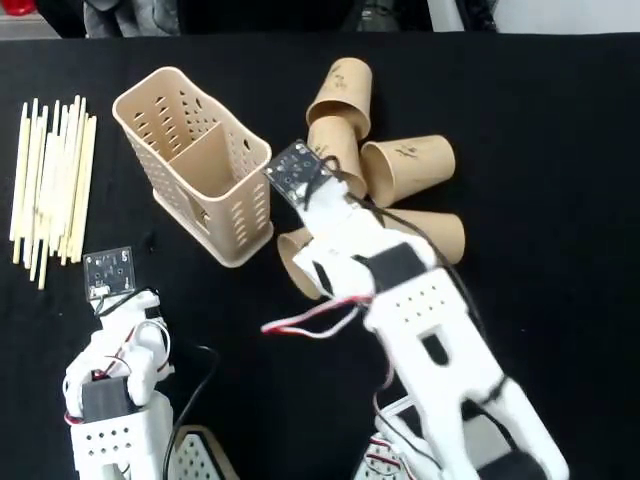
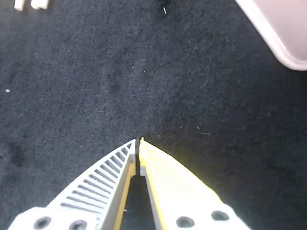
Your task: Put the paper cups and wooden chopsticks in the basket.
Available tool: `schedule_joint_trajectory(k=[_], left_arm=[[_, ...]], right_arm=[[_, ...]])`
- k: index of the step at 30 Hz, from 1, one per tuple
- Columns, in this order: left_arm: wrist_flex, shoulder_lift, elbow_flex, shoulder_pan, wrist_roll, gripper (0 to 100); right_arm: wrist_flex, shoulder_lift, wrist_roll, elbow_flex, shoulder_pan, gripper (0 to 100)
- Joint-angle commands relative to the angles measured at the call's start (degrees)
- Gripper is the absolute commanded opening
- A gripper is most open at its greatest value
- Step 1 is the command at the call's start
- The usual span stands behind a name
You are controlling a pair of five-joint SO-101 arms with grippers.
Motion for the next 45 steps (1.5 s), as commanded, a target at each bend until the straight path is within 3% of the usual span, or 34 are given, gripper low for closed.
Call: schedule_joint_trajectory(k=[1,6,11,19,24,30,38,45], left_arm=[[0.3,-0.1,0.9,0.6,0.4,3],[0.3,-0.1,0.9,0.6,0.4,3],[0.3,-0.1,0.9,0.6,0.4,3],[0.3,-0.1,0.9,0.6,0.4,3],[0.3,-0.1,0.9,0.6,0.4,3],[0.3,-0.1,0.9,0.6,0.4,3],[0.3,-0.1,0.9,0.6,0.4,3],[0.3,-0.1,0.9,0.6,0.4,3]], right_arm=[[4.0,-8.0,0.6,-0.4,1.1,1.3],[7.7,-14.5,0.4,0.7,0.2,3.5],[3.3,-17.6,-6.5,9.5,-0.3,25.2],[-5.5,-20.1,-10.5,18.4,-6.9,25.0],[-9.1,-18.8,-11.0,19.0,-6.8,25.0],[-15.7,-13.9,-4.3,22.1,-3.8,25.0],[-17.1,-13.5,1.6,22.5,-3.5,24.6],[-33.2,-13.7,13.5,31.3,6.8,8.0]])
